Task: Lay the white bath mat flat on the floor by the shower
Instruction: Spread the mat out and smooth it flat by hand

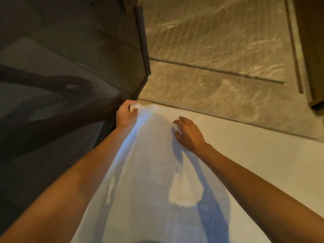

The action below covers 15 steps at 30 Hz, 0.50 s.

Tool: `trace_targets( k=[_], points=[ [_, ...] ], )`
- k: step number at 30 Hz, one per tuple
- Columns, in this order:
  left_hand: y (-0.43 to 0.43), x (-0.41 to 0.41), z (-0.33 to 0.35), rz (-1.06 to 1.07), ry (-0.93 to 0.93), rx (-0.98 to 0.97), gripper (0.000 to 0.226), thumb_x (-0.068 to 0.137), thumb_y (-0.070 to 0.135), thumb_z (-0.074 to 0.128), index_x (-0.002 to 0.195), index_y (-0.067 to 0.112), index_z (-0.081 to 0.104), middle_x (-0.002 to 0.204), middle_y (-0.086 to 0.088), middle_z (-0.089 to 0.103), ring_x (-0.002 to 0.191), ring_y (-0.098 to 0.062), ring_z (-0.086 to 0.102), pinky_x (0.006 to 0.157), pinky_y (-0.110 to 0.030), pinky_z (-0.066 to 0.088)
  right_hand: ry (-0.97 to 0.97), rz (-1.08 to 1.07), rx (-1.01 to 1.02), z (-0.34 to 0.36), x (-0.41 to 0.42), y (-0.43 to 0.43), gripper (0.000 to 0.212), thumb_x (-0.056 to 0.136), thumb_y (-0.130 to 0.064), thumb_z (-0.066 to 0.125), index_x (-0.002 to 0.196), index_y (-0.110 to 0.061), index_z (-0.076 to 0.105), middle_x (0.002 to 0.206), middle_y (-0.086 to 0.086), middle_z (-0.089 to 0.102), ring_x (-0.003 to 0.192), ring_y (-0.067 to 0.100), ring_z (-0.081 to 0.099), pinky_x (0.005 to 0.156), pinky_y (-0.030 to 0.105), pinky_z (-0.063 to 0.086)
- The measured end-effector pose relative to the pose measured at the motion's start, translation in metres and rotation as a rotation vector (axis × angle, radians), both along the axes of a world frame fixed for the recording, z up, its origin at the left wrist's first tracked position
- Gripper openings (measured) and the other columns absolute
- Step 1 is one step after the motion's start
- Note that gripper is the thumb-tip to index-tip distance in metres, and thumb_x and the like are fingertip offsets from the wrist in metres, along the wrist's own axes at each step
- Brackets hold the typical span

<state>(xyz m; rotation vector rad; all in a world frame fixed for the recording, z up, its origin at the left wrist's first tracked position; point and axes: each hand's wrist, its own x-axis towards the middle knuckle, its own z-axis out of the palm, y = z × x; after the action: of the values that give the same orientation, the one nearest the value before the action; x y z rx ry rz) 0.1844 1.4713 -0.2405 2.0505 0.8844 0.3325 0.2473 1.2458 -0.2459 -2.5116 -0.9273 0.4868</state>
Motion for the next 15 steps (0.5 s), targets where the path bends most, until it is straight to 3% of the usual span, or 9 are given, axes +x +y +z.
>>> trace_targets(
  k=[1,3,5,7,11,15],
  points=[
    [0.000,-0.002,-0.002,-0.060,-0.033,0.108,0.027,0.086,0.007,0.050,0.109,0.008,0.063,0.110,-0.016,0.064,0.102,-0.031,0.058,0.081,-0.029,0.043,-0.022,0.019,-0.024,-0.008,0.001,-0.002,0.044,0.083,-0.017,0.056,0.124,0.000,0.054,0.133,0.029,0.048,0.121,0.045,0.047,0.099,0.053,0.041],
    [-0.001,-0.006,-0.005,-0.156,-0.058,0.336,0.030,0.088,0.003,0.048,0.115,0.006,0.060,0.116,-0.016,0.061,0.106,-0.032,0.056,0.089,-0.034,0.042,-0.066,0.063,-0.141,-0.021,0.000,-0.009,0.055,0.089,-0.030,0.052,0.138,-0.007,0.039,0.146,0.024,0.032,0.134,0.040,0.031,0.109,0.053,0.028],
    [-0.004,-0.011,-0.006,-0.245,0.034,0.547,0.040,0.086,-0.002,0.050,0.126,0.006,0.052,0.132,-0.016,0.051,0.114,-0.034,0.050,0.096,-0.040,0.041,-0.047,0.054,-0.224,-0.032,-0.001,-0.015,0.058,0.095,-0.037,0.042,0.146,-0.018,0.022,0.156,0.013,0.012,0.143,0.031,0.010,0.114,0.047,0.011],
    [-0.009,-0.014,-0.010,-0.327,0.170,0.711,0.053,0.084,-0.001,0.053,0.135,0.006,0.042,0.147,-0.017,0.035,0.126,-0.036,0.040,0.101,-0.044,0.035,-0.059,0.057,-0.205,-0.037,-0.002,-0.017,0.058,0.096,-0.039,0.039,0.147,-0.021,0.018,0.157,0.011,0.007,0.144,0.029,0.005,0.114,0.047,0.006],
    [-0.025,-0.016,-0.023,-0.472,0.300,0.751,0.052,0.092,0.017,0.051,0.140,0.004,0.036,0.153,-0.015,0.024,0.141,-0.032,0.022,0.113,-0.042,0.021,-0.021,0.079,-0.193,-0.037,-0.002,-0.018,0.060,0.095,-0.040,0.042,0.147,-0.021,0.019,0.157,0.011,0.008,0.144,0.031,0.005,0.114,0.047,0.005],
    [-0.039,-0.008,-0.048,-0.532,0.435,0.586,0.068,0.097,0.050,0.026,0.148,0.008,0.013,0.158,-0.009,0.007,0.146,-0.025,0.003,0.119,-0.040,0.006,-0.038,0.053,-0.095,-0.035,0.006,-0.029,0.062,0.090,-0.042,0.049,0.143,-0.015,0.031,0.153,0.019,0.019,0.141,0.036,0.016,0.114,0.051,0.014]
  ],
)
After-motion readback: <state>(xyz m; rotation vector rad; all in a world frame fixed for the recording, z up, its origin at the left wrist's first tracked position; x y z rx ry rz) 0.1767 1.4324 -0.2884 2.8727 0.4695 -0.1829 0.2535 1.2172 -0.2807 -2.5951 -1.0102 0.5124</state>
